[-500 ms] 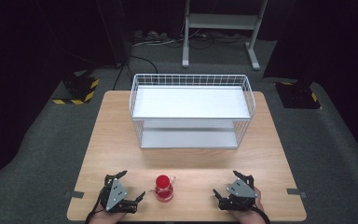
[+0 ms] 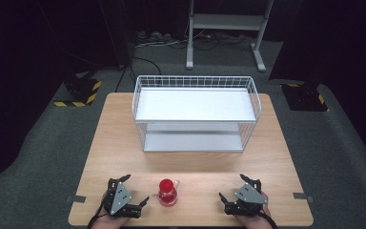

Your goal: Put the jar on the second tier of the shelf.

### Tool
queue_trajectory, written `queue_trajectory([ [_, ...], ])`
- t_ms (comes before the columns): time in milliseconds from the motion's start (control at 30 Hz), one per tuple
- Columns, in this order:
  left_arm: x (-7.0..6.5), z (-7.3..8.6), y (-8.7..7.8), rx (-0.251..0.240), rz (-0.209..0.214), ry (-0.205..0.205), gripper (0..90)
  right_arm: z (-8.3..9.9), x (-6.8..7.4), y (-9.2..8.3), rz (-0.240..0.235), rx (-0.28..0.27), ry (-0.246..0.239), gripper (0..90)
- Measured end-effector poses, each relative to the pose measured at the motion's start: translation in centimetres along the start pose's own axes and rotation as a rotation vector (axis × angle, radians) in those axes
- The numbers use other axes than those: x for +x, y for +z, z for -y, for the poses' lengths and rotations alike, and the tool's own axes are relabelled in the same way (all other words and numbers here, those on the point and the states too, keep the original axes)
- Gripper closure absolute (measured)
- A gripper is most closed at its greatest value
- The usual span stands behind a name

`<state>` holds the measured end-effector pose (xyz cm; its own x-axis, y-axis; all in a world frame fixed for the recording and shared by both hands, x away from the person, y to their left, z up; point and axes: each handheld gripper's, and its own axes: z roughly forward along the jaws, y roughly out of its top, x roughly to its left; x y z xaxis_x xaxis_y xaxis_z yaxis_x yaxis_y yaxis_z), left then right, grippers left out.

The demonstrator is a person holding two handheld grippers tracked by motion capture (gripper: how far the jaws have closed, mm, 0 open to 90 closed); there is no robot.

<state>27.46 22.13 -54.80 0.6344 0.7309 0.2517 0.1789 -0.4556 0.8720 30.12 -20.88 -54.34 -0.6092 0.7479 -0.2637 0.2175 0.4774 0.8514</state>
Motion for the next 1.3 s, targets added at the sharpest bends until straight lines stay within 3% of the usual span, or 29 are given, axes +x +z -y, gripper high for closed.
queue_trajectory([
  [267,0.5,0.1,-0.1,-0.007,0.016,-0.042,0.5,0.0,0.1,0.0,-0.008,-0.005,-0.015,0.6],
  [433,0.6,0.1,-0.2,-0.015,0.02,-0.042,0.5,0.0,0.0,-0.1,-0.007,-0.008,-0.004,0.6],
  [733,1.0,0.2,-0.5,-0.013,0.043,-0.106,0.7,-0.1,0.0,0.1,-0.016,-0.002,-0.006,0.6],
  [1000,0.7,-1.4,-1.7,-0.029,0.055,-0.121,0.5,0.0,-0.1,-0.1,-0.019,-0.023,0.006,0.6],
  [1300,-0.7,-3.7,-3.0,-0.062,0.097,-0.11,0.5,0.1,-0.2,-0.2,-0.024,-0.03,0.016,0.6],
])
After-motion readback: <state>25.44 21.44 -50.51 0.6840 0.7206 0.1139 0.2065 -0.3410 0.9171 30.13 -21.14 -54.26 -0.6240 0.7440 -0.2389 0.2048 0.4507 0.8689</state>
